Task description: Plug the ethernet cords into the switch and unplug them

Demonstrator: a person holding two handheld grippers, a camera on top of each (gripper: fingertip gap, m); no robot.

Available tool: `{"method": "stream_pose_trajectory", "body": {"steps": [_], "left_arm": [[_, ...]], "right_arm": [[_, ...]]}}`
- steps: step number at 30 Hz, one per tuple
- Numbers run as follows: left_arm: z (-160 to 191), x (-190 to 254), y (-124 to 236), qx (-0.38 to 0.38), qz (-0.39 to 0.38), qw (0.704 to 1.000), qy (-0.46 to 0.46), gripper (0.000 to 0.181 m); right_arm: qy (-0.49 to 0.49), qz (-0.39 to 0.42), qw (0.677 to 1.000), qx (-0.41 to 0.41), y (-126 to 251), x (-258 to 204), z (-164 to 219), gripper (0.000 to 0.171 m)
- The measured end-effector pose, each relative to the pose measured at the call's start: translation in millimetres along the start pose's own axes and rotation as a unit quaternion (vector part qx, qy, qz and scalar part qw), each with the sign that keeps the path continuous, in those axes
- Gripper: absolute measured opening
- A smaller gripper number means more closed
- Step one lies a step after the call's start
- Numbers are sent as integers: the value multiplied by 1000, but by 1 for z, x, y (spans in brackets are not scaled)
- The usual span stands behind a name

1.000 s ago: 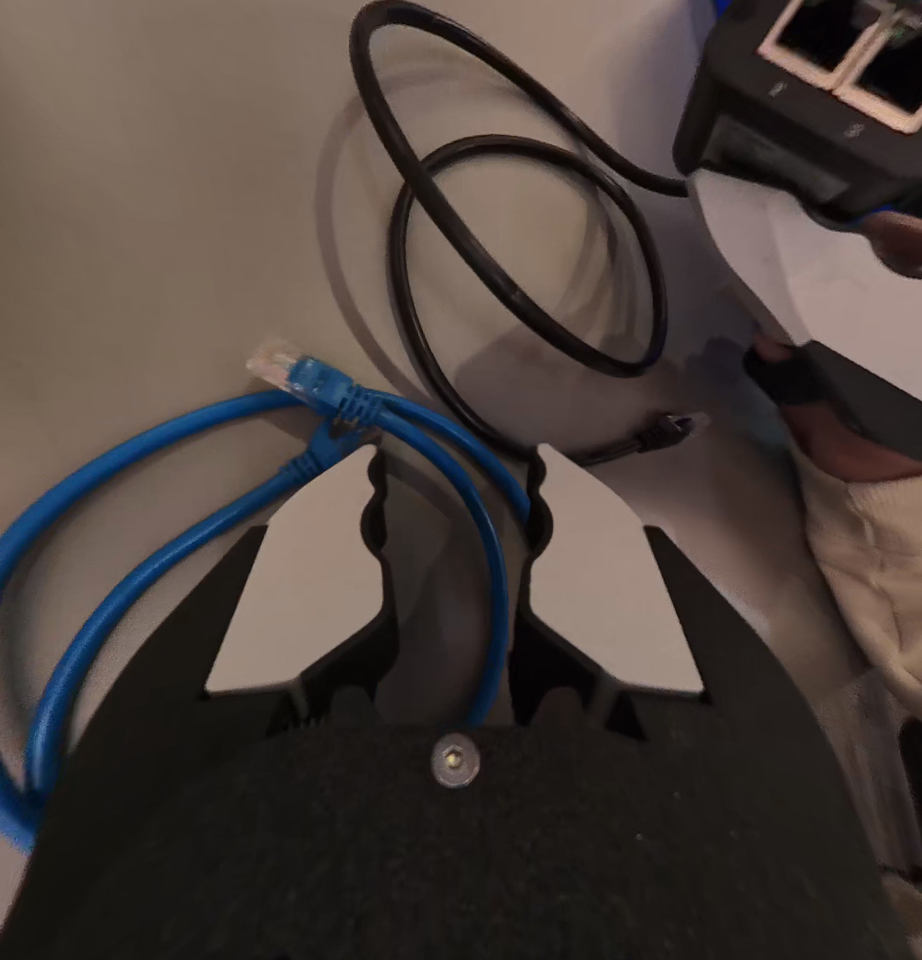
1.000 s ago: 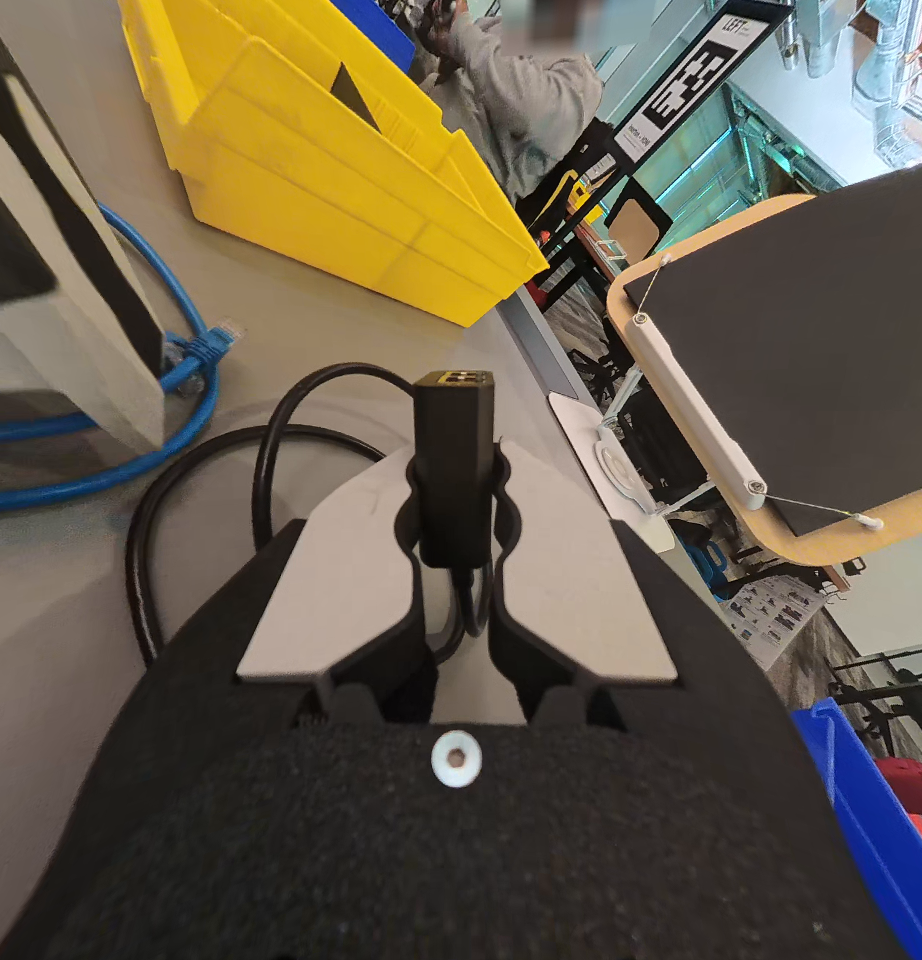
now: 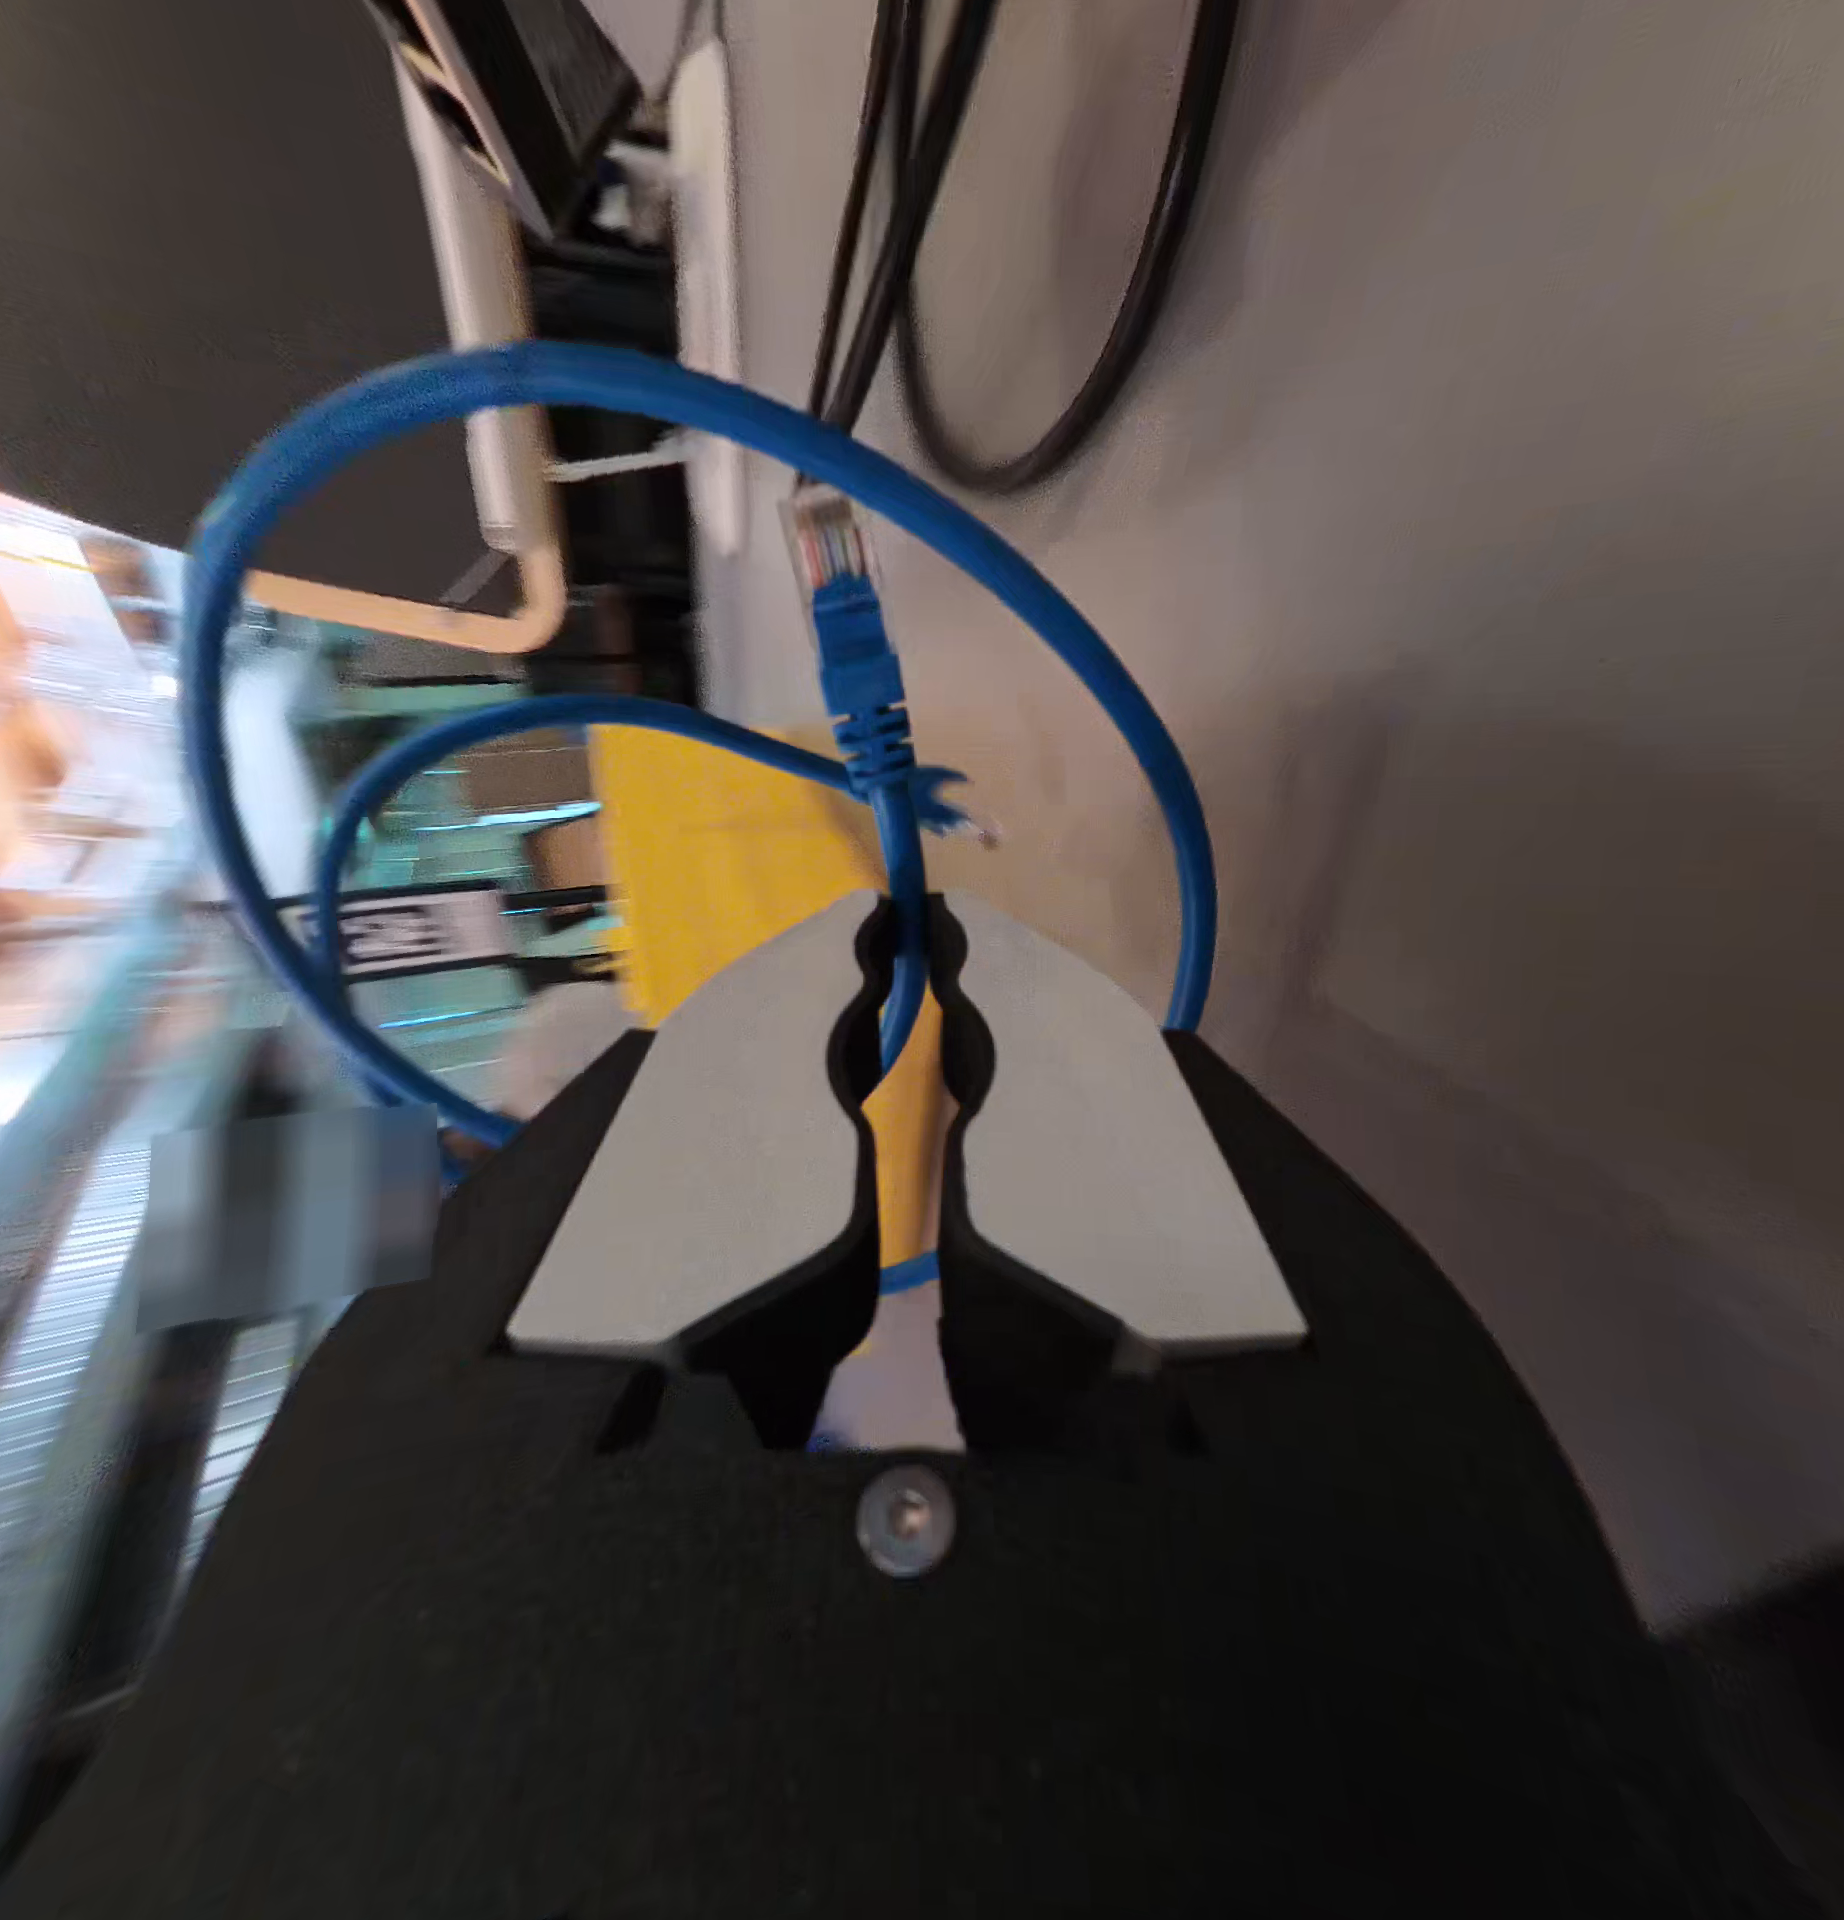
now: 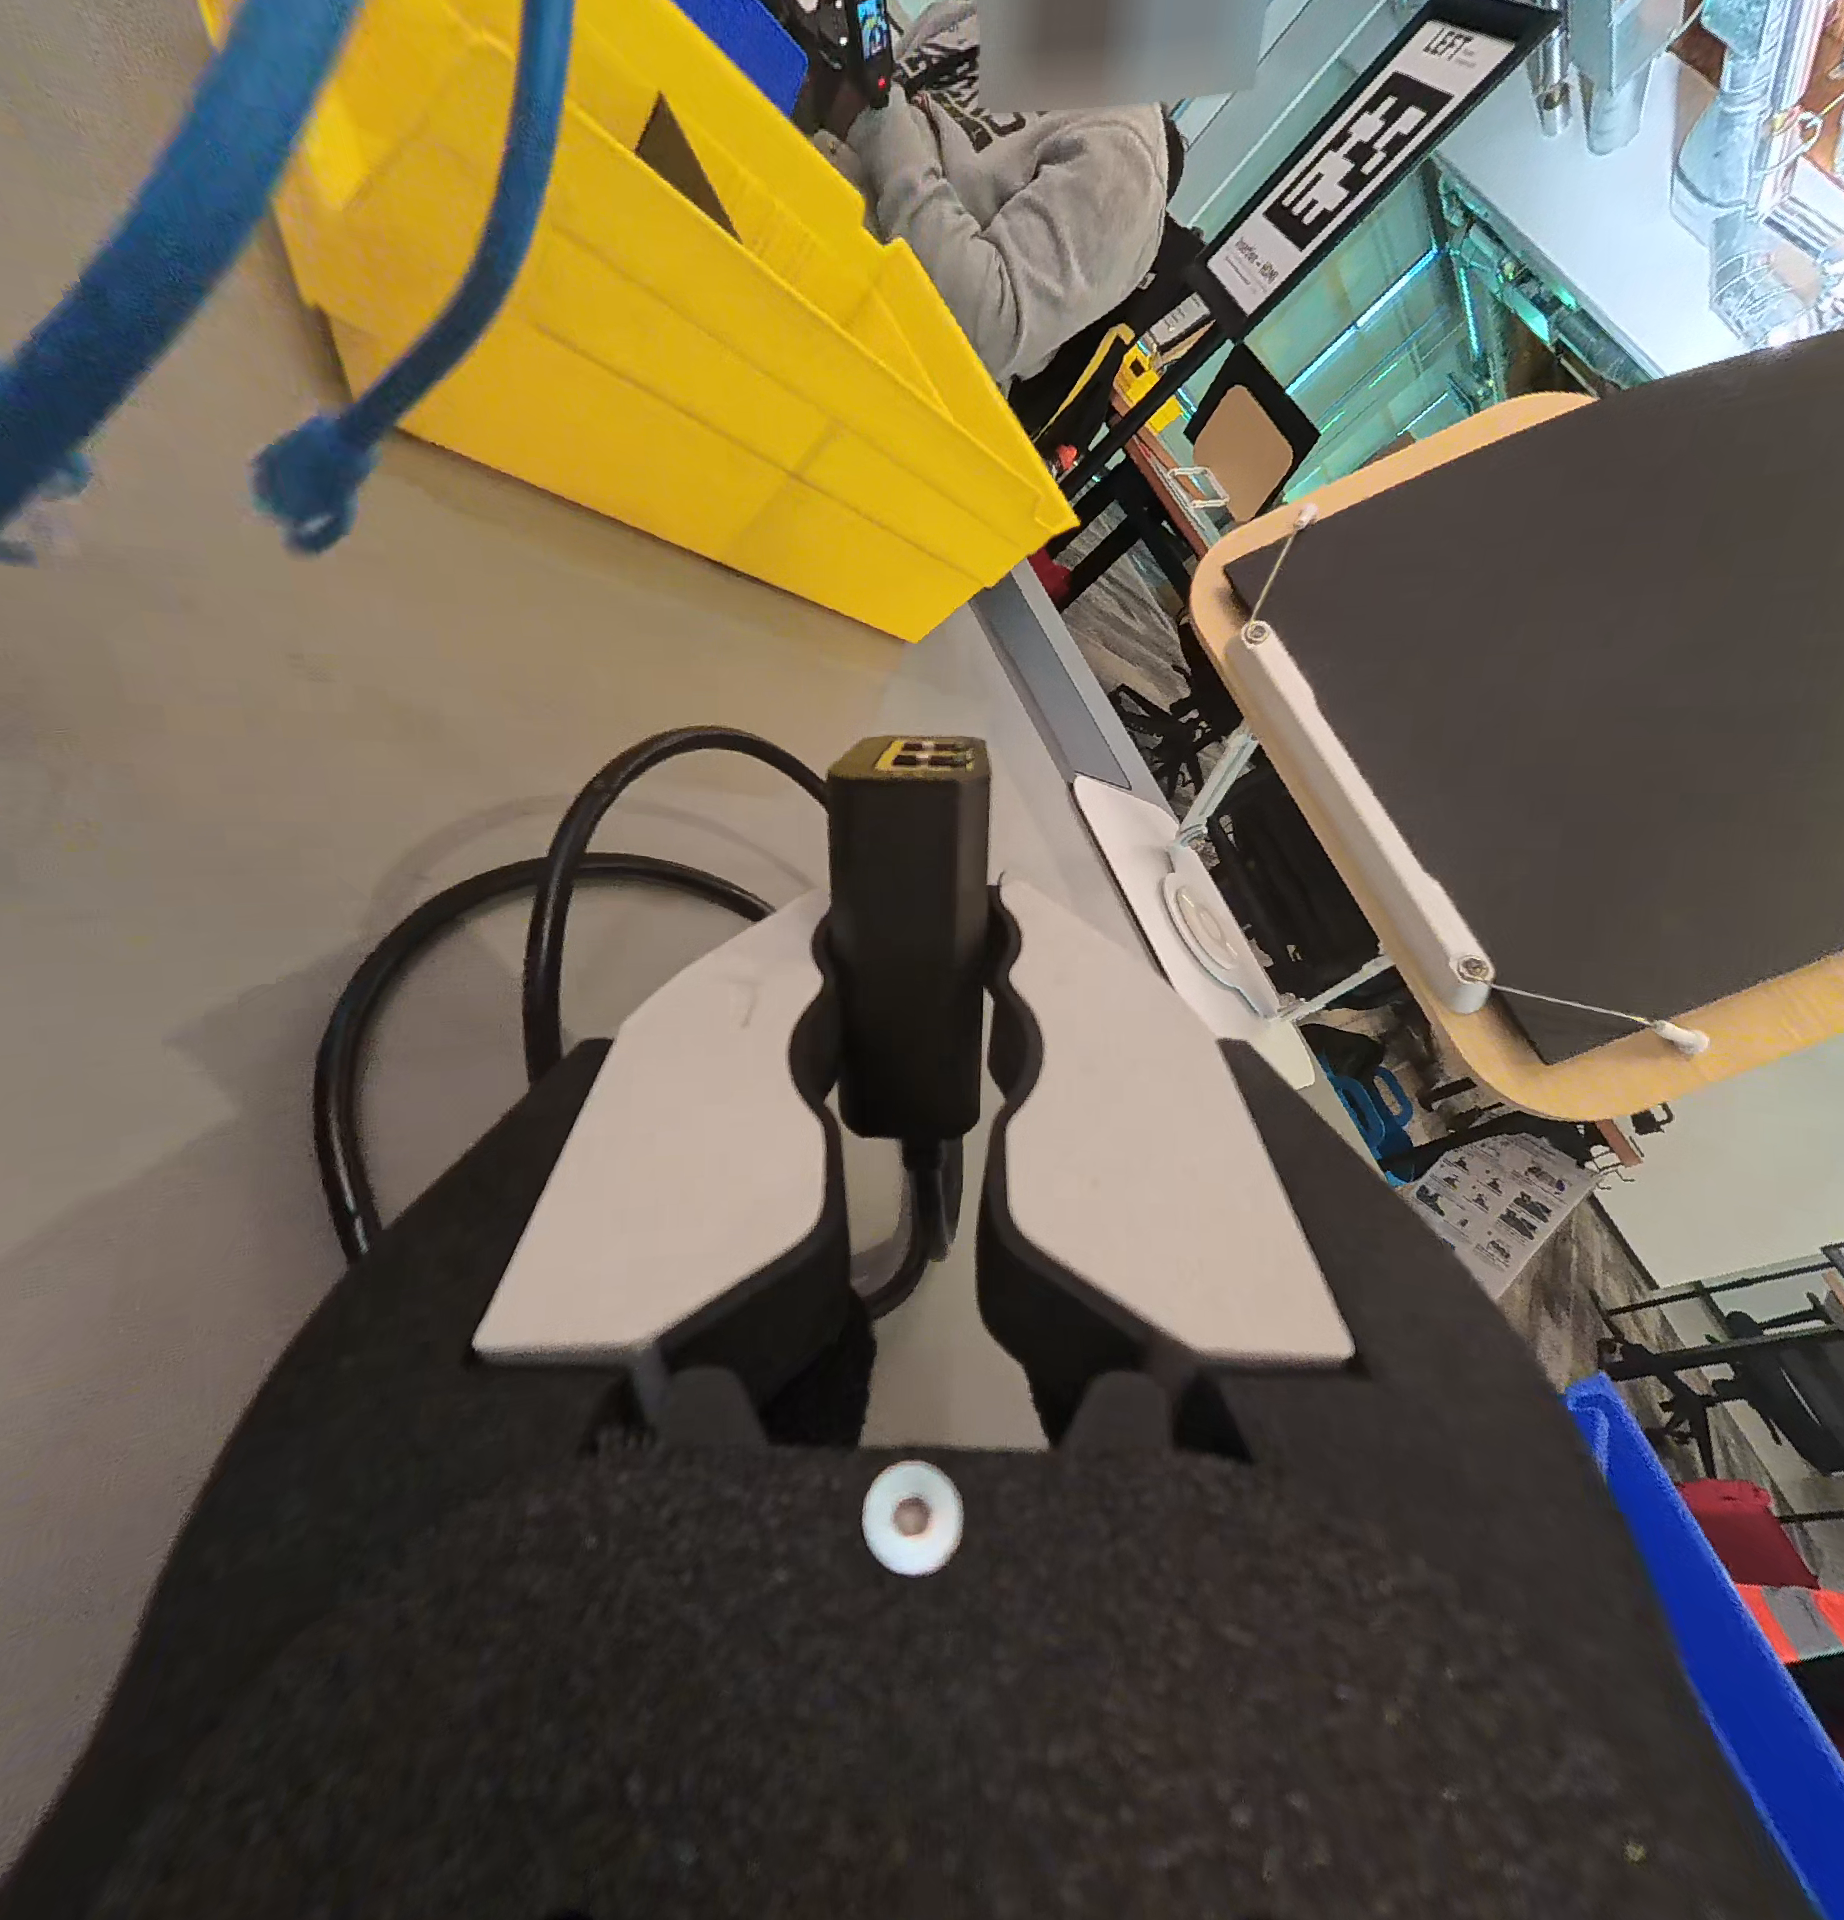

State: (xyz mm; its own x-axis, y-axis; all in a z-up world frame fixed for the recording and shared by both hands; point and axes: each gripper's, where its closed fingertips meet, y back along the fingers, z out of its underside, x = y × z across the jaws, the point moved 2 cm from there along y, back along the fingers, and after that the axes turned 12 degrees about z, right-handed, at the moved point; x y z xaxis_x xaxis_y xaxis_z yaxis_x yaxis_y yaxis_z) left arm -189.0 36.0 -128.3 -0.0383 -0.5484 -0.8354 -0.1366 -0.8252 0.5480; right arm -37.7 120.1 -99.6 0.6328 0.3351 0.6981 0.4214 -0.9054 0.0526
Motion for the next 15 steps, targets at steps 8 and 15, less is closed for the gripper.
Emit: {"method": "stream_pose_trajectory", "body": {"steps": [8,15], "left_arm": [[-70,-38,101,452,443,637,440,5],[-31,-54,72,528,572,282,561,5]], "right_arm": [[-9,-3,1000,-1,0,0,0,24],[-25,-6,1000,0,1,2,-1,24]]}}
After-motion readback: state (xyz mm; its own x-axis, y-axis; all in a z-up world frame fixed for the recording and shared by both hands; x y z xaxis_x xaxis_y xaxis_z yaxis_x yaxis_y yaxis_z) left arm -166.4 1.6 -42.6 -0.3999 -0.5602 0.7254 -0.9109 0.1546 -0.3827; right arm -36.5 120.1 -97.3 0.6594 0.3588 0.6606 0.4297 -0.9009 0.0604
